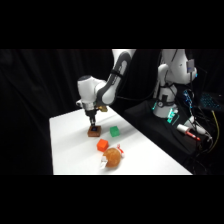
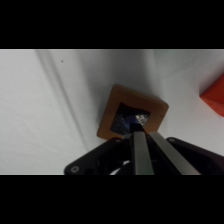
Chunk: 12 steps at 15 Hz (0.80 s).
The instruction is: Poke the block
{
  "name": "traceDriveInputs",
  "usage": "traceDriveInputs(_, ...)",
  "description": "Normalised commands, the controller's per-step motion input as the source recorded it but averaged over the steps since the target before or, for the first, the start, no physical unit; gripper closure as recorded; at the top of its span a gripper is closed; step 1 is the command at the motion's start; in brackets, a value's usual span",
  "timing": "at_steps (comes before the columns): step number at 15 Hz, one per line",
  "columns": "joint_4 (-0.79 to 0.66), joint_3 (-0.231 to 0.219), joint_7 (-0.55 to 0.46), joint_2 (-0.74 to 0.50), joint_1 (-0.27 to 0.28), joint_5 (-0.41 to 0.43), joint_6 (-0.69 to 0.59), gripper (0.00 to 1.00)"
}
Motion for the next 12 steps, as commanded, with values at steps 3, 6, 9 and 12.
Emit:
traceDriveInputs(3,0.11,0.094,-0.08,0.11,-0.093,0.130,0.12,0.98)
traceDriveInputs(6,0.11,0.090,-0.08,0.10,-0.098,0.122,0.12,0.98)
traceDriveInputs(9,0.11,0.090,-0.08,0.09,-0.100,0.115,0.12,0.98)
traceDriveInputs(12,0.10,0.098,-0.09,0.09,-0.105,0.116,0.12,0.98)
